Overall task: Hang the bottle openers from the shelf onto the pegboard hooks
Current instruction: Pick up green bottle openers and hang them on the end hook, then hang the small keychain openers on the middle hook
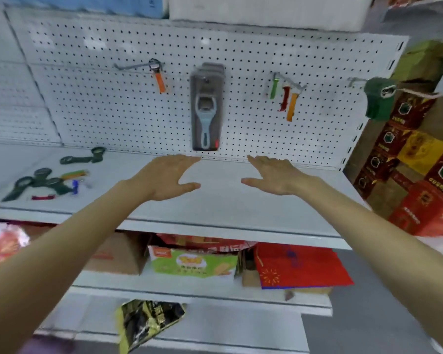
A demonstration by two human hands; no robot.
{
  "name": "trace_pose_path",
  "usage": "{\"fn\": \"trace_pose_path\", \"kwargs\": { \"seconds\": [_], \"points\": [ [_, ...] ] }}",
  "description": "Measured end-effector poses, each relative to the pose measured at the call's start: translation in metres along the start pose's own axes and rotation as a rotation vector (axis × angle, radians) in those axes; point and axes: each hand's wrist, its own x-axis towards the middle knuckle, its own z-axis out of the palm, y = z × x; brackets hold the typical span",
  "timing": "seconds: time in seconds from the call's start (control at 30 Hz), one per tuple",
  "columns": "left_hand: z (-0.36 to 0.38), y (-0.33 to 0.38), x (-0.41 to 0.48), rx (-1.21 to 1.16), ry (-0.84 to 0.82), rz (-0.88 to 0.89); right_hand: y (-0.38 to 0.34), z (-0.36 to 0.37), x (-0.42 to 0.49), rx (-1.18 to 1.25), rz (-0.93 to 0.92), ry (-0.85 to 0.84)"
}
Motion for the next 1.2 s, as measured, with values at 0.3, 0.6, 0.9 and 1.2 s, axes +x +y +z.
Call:
{"fn": "trace_pose_path", "kwargs": {
  "seconds": [0.3, 0.6, 0.9, 1.2],
  "points": [
    [0.018, -0.122, -0.101, -0.022, 0.049, -0.156, -0.143, -0.003, 0.049, -0.004, -0.075, -0.075],
    [0.05, -0.264, -0.146, -0.085, 0.073, -0.298, -0.257, 0.023, 0.15, 0.221, -0.171, -0.127],
    [0.079, -0.406, -0.155, -0.232, -0.019, -0.429, -0.349, 0.057, 0.279, 0.389, -0.198, -0.171],
    [0.124, -0.473, -0.152, -0.471, 0.003, -0.377, -0.403, 0.098, 0.329, 0.547, -0.108, -0.142]
  ]
}}
